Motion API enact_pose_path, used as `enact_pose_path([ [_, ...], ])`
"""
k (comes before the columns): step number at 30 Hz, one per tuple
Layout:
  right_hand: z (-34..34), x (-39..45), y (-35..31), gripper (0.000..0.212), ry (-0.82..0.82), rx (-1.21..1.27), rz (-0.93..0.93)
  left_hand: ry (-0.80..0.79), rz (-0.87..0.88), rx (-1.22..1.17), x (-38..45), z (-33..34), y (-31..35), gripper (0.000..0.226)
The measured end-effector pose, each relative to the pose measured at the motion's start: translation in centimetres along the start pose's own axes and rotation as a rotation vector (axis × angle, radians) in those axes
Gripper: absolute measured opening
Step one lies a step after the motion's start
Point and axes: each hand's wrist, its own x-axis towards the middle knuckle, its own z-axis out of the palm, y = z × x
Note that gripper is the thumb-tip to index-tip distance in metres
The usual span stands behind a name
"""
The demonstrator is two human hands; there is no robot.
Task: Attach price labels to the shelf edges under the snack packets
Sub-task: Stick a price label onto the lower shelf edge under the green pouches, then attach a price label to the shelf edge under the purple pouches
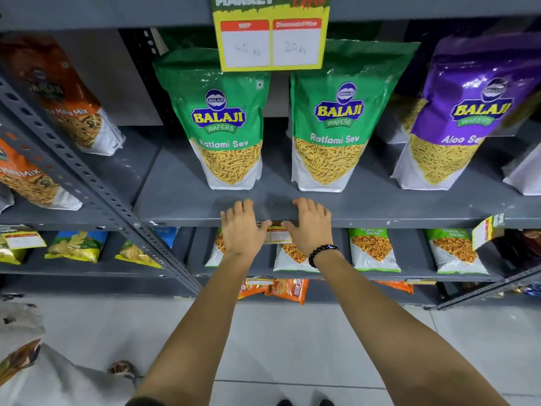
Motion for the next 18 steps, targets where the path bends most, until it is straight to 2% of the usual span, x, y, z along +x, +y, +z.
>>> enact_pose_path([
  [3,-2.5,-1.5,3.4,0.05,0.011,-0.058,-0.091,0.0,0.107,0.047,-1.0,0.6,2.5,0.062],
  [5,-4.6,-2.7,6.6,0.049,0.058,-0.064,-0.057,-0.036,0.234,0.042,-1.7,1.2,5.9,0.062],
  [12,-12.5,-7.8,21.7,0.031,0.257,-0.029,0.315,-0.129,0.647,0.029,-3.4,4.5,23.7,0.057],
  [15,-15.5,-9.2,28.7,0.026,0.234,-0.011,0.429,-0.143,0.72,0.021,-3.7,5.9,31.4,0.058],
  [18,-17.1,-9.6,34.1,0.024,0.183,0.01,0.461,-0.143,0.748,0.069,-3.6,7.5,37.3,0.054],
])
